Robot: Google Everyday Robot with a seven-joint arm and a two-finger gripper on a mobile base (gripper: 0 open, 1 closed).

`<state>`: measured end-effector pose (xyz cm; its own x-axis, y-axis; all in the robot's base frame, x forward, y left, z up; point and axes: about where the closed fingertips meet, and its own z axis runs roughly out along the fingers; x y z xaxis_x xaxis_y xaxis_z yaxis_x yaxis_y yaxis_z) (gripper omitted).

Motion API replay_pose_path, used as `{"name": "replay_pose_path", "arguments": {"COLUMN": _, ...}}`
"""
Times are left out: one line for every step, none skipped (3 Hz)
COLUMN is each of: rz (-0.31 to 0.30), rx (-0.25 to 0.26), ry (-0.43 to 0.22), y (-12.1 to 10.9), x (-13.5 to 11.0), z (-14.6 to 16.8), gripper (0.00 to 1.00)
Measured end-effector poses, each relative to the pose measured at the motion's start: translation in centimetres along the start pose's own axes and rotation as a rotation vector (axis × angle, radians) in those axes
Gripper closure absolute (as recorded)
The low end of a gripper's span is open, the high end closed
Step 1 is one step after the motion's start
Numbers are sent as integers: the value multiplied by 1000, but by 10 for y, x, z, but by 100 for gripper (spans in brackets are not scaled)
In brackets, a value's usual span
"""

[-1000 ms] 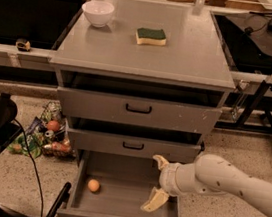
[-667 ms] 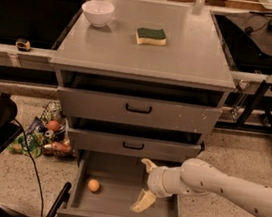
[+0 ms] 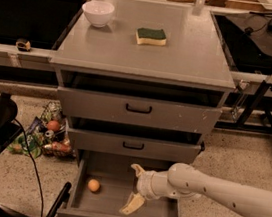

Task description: Pick orange from bottom drawer and place on counter

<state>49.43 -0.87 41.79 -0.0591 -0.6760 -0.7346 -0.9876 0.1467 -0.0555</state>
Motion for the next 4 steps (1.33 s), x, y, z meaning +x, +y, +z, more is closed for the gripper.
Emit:
{"name": "replay_pose_path", "arguments": {"rz": 14, "rx": -6, "ry": 4, "y": -1, "x": 5, "z": 11, "gripper": 0}}
{"name": "replay_pose_path", "arguments": {"rz": 39, "rx": 9, "ry": -22, "y": -15, "x": 19, "z": 48, "gripper": 0}}
{"name": "replay_pose_path", "arguments": {"rz": 81, "rx": 14, "ry": -59, "y": -23, "x": 37, "z": 96, "gripper": 0}}
{"name": "replay_pose_path", "arguments": {"rz": 109, "rx": 0, "ry": -99, "y": -29, "x": 49, "z": 138, "gripper": 0}}
